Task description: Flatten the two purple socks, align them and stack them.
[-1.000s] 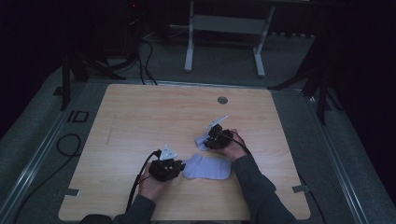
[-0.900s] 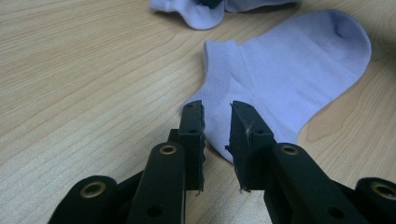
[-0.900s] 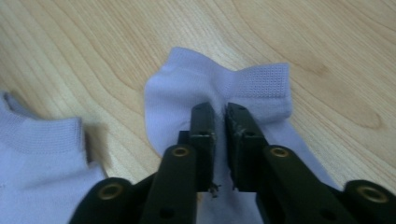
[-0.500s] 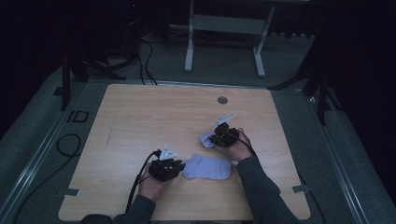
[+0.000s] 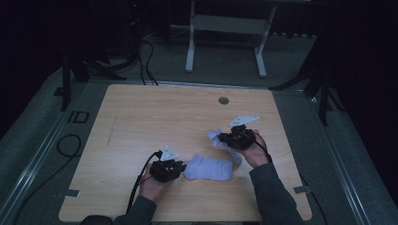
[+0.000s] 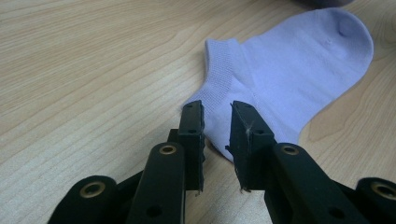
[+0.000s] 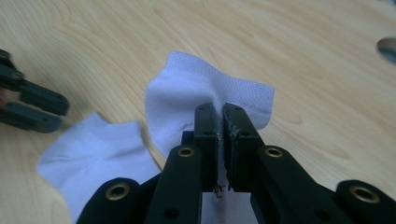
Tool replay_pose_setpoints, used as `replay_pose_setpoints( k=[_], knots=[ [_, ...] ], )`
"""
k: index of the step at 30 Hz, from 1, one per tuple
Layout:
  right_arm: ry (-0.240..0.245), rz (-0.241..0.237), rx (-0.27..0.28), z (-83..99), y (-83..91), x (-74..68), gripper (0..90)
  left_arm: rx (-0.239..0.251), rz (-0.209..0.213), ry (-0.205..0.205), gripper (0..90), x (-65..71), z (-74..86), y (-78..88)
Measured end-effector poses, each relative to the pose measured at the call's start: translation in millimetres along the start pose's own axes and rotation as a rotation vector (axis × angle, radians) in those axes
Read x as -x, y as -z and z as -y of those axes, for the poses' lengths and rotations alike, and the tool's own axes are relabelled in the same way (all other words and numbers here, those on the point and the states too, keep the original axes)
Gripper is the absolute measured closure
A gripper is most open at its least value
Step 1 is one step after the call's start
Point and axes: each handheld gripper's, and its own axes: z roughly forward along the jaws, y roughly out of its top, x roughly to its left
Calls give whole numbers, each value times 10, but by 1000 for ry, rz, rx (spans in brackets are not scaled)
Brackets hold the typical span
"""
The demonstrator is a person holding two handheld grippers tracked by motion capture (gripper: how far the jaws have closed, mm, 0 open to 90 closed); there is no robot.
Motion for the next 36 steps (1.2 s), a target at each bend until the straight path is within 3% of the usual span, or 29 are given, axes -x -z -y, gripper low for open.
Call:
replay_pose_setpoints(
  k=[10,16,26,36],
  knots=[
    [76,11,68,-118,357,-213,846,3,-2,3,745,1,0,2],
    [103,6,89,-126,480,-328,845,5,-1,4,745,7,1,2],
    [106,5,88,-45,511,-376,844,-6,5,-3,745,24,5,-20],
    [94,-18,82,40,385,-443,844,-8,6,-6,745,32,7,-29]
  ],
)
